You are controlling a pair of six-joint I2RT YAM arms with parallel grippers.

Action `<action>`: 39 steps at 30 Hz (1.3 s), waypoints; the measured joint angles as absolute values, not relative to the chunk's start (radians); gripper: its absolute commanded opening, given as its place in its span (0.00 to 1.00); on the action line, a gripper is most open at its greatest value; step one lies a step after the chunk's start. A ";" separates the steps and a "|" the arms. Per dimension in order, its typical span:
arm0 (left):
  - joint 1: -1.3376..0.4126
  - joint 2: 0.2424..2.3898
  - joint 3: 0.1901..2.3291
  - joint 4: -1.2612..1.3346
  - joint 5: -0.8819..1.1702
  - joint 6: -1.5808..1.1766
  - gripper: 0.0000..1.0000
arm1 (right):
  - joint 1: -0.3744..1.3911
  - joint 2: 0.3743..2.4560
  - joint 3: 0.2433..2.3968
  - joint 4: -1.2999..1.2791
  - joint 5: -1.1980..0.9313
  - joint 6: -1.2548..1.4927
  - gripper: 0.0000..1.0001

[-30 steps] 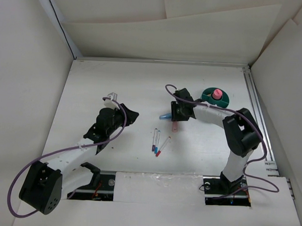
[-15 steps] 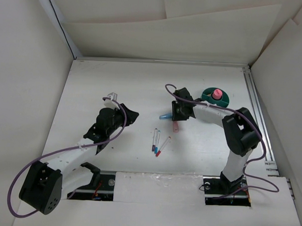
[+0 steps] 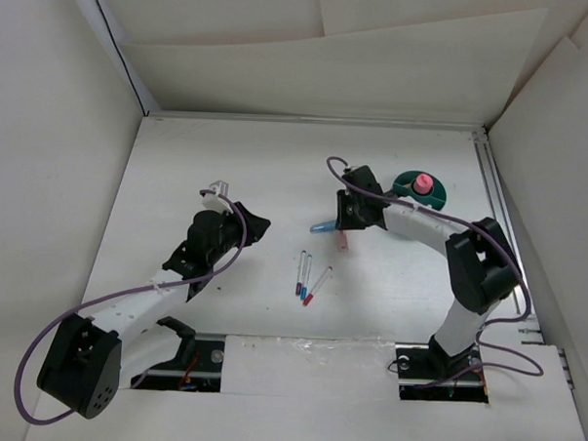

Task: Sort the stationery into containers
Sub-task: Pick up the stationery from the center of the board, then place the stationery in the storage box.

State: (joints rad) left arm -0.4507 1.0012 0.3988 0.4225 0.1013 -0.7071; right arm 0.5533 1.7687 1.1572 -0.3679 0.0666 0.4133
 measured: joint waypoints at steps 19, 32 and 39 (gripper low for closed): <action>-0.455 1.001 0.399 0.423 0.104 -0.707 0.28 | 0.162 1.652 1.485 -0.264 -0.059 0.424 0.17; -0.459 1.001 0.399 0.423 0.103 -0.703 0.28 | -0.008 1.909 1.570 -0.205 -0.014 0.479 0.16; -0.459 1.001 0.399 0.423 0.103 -0.702 0.28 | -0.005 1.888 1.522 -0.192 0.027 0.474 0.16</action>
State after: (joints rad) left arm -0.4591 1.0012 0.3988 0.4229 0.1028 -0.7025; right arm -0.0051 1.8877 1.5219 -0.1917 0.0269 0.4740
